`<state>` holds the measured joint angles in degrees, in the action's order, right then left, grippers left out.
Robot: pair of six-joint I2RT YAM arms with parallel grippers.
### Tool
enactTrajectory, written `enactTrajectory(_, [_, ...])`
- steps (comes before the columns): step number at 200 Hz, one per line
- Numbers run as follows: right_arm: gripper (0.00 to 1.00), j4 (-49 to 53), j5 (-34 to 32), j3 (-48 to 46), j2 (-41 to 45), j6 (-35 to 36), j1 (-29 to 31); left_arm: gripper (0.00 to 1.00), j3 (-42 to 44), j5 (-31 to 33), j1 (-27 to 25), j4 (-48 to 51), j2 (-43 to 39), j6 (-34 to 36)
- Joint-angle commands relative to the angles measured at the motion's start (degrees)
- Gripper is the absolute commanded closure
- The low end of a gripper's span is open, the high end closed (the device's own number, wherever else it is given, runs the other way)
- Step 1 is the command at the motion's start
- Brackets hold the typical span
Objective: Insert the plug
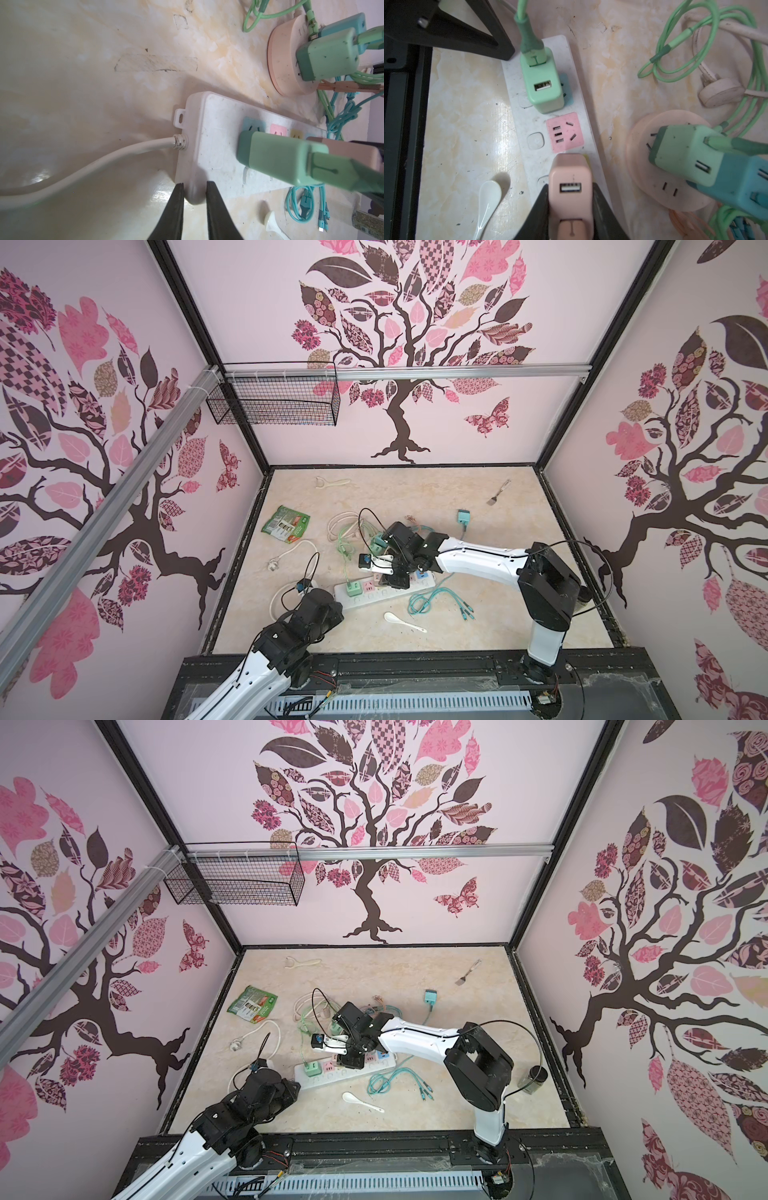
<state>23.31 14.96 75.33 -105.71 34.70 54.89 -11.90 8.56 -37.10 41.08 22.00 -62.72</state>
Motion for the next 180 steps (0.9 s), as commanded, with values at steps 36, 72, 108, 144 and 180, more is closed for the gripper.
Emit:
enactTrajectory(36, [0.81,3.0,-3.3,1.2,-2.6,2.4,0.6,0.78,2.2,0.5,0.4,-1.1,1.9,1.1])
enactTrajectory(72, [0.81,2.9,-3.2,0.7,-1.4,2.4,0.6,0.78,2.2,0.6,0.4,-1.7,3.0,1.3])
enactTrajectory(108, [0.81,2.9,-2.9,0.4,0.6,1.9,0.6,0.79,2.2,0.8,0.4,-1.1,2.6,1.1])
enactTrajectory(144, [0.80,1.5,-0.9,-0.9,3.3,1.3,0.2,0.79,2.3,1.0,0.5,-0.7,2.1,0.8])
enactTrajectory(180, [0.80,1.3,-1.1,-1.8,4.5,1.3,-0.2,0.79,2.3,1.2,0.5,-0.4,1.8,0.6])
